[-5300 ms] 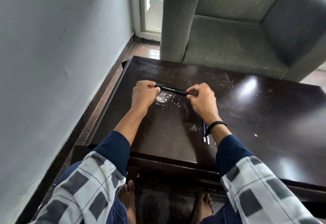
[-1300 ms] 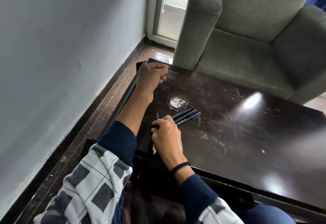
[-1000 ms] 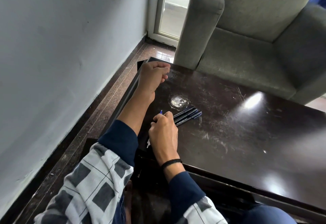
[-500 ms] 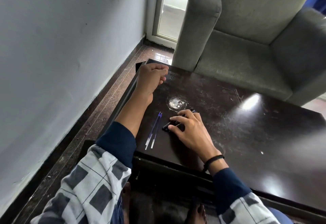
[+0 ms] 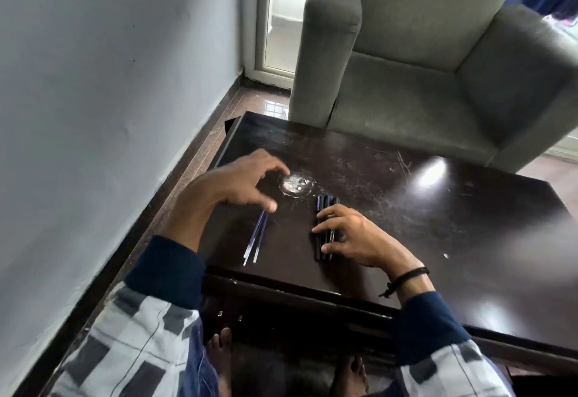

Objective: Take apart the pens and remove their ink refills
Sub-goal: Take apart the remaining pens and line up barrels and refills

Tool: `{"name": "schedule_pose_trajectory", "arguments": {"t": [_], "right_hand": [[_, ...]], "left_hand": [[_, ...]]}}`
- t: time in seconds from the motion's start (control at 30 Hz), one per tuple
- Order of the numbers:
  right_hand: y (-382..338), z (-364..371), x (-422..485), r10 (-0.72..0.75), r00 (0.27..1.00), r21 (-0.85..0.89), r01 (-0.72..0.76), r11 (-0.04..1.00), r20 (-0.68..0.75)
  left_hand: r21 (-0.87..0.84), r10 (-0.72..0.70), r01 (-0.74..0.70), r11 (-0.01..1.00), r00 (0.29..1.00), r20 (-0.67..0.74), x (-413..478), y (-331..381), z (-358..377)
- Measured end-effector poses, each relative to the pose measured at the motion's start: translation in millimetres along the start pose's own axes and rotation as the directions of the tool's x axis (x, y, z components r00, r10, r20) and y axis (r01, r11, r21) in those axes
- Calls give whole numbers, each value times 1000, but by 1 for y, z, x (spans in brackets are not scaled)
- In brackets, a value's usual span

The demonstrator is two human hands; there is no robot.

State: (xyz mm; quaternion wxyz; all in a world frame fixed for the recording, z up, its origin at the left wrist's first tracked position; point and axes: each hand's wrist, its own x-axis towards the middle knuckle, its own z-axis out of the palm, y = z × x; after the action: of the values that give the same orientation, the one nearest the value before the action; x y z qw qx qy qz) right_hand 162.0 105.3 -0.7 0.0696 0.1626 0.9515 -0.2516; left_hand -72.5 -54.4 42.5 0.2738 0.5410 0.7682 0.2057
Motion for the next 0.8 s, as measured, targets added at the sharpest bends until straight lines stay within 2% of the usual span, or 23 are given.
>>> {"name": "schedule_pose_trajectory", "arguments": {"t": [0.1,0.23,0.33,0.8], "right_hand": [[-1,-7,-7,41,998,6,-41,999,-51],[-3,-7,-10,77,996,-44,-75,996,43],[-7,-7,-11,100,991,-63,-95,993,87],[-13,-3,-7,67,997,-114,-62,992,45]], "left_hand": [[125,-33,9,992,980,196,-29,-7,16],[81,-26,5,997,962,270,-62,-19,39],[58,-4,-10,998,968,252,-70,-25,47],[-28,93,-91,995,990,109,-44,-37,55]]}}
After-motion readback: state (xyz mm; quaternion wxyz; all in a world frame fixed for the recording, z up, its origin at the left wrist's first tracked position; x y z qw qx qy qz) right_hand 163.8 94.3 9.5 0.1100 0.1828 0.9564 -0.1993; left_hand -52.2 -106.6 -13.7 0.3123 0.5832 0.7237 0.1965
